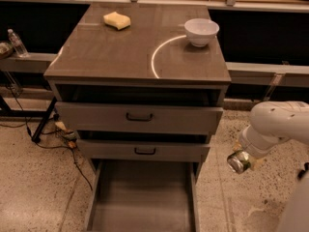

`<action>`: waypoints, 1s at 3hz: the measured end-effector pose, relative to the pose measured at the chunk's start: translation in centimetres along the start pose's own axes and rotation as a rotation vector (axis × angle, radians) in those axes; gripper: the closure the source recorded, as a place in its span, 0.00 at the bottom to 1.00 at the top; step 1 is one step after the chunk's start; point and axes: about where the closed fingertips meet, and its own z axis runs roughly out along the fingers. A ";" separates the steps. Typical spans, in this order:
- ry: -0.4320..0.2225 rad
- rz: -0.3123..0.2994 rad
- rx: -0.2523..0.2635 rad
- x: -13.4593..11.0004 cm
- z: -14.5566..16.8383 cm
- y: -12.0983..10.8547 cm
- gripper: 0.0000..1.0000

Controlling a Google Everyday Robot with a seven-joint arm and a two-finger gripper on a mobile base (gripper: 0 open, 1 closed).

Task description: Pick green can from bottom drawer and place on counter

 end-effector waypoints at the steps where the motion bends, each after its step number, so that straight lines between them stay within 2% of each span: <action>1: 0.017 0.027 0.058 0.2 -1.7 -1.3 1.00; 2: -0.039 -0.035 0.164 -2.0 -2.6 -3.8 1.00; 3: -0.048 -0.110 0.279 -2.8 -6.7 -5.6 1.00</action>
Offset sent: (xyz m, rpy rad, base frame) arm 0.0188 0.0807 0.0409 0.2178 -0.1696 0.1925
